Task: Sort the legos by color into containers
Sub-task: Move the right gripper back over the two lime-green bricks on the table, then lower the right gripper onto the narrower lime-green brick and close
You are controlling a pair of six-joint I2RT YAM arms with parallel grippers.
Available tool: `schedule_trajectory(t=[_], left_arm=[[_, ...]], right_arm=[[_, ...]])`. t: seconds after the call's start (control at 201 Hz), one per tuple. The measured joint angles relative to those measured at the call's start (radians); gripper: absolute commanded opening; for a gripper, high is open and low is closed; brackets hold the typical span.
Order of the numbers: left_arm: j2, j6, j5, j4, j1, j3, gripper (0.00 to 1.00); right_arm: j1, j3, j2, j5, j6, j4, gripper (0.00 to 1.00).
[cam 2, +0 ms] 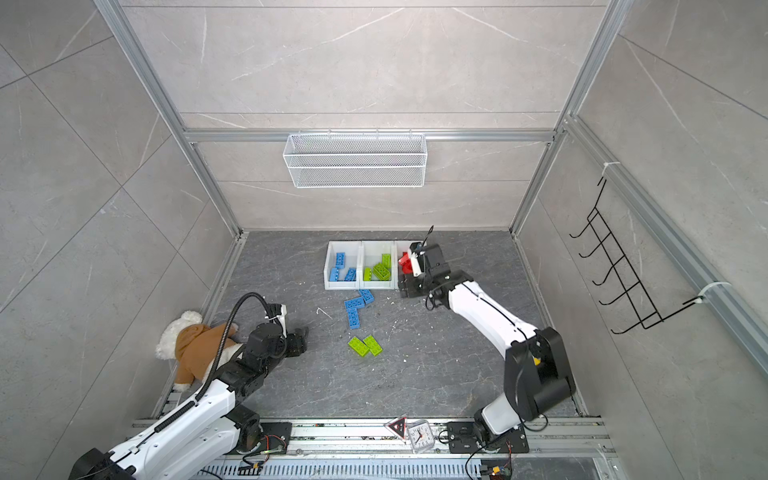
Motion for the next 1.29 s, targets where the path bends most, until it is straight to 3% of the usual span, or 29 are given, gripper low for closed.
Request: schedule_trajectory(t=[0.214,0.488,0.841,1.294], left_arm=[[-0.005,0.032,0.034,0.009,0.0,0.0,0.72],[-0.041,0.102,-0.006,0.053,0.0,-0.008,0.73],[-0.11,0.106,-0.035,0.067,0.0,-0.036,0.73],[-0.143,0.106,-0.058,0.068,0.0,-0.055,0.73]], right_arm=[[0.266,-0.135,-0.032,0.014,0.003,-0.049,0.71],[0.411,-0.176,0.031,0.06,0.018,-0.063,0.68],[0.43,-0.14,0.185,0.083,0.021,-0.037,0.63],[0.429,-0.103,0.274,0.11,0.035,0.002,0.56]])
